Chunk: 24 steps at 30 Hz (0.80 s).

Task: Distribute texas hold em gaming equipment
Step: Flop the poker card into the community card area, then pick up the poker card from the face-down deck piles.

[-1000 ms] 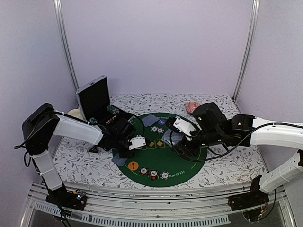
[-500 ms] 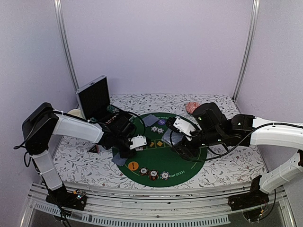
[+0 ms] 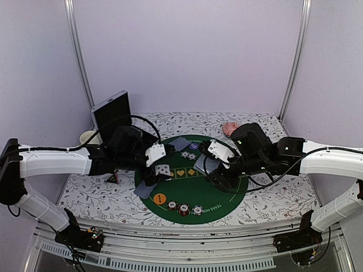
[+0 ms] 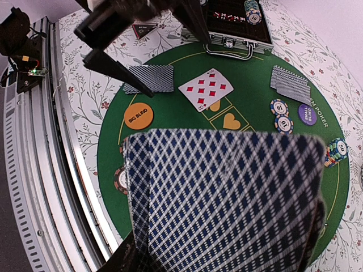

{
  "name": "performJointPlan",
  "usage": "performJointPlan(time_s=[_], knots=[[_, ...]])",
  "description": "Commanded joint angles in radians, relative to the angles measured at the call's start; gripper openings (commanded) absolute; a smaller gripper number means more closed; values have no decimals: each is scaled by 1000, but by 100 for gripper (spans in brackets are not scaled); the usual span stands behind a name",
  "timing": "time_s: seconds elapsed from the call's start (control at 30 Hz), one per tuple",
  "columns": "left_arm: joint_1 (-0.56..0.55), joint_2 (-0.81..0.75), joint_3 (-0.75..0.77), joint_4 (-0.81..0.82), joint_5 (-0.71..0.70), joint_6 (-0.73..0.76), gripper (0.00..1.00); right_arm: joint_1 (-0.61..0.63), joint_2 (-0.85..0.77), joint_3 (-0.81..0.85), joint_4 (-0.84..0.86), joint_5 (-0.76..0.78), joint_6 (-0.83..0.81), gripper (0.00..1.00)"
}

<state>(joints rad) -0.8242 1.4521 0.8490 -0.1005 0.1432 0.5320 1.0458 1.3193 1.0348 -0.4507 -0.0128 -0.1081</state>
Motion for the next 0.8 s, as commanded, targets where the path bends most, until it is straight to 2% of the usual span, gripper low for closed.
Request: performJointPlan(time_s=[0.0, 0.1, 0.2, 0.23, 0.33, 0.4, 0.5, 0.67, 0.77], knots=[[19, -111, -51, 272, 138, -230, 98, -4, -25, 21, 11, 2, 10, 44], [52, -125, -18, 335, 322, -464, 98, -4, -22, 21, 18, 0, 10, 44], [66, -84, 30, 370, 448, -654, 78, -4, -8, 25, 17, -3, 8, 44], [66, -63, 47, 369, 477, -697, 74, -5, -5, 28, 17, -7, 8, 44], [61, -1, 82, 399, 569, -789, 77, -4, 3, 28, 25, -16, 7, 44], [47, 16, 78, 458, 618, -819, 84, -4, 4, 29, 30, -18, 6, 44], [20, 34, 88, 491, 615, -815, 97, -4, 12, 32, 31, -19, 4, 45], [-21, 89, 148, 426, 543, -763, 98, -4, 28, 43, 29, -30, 1, 45], [-38, 123, 188, 365, 481, -725, 92, -4, 36, 50, 31, -36, -1, 44]])
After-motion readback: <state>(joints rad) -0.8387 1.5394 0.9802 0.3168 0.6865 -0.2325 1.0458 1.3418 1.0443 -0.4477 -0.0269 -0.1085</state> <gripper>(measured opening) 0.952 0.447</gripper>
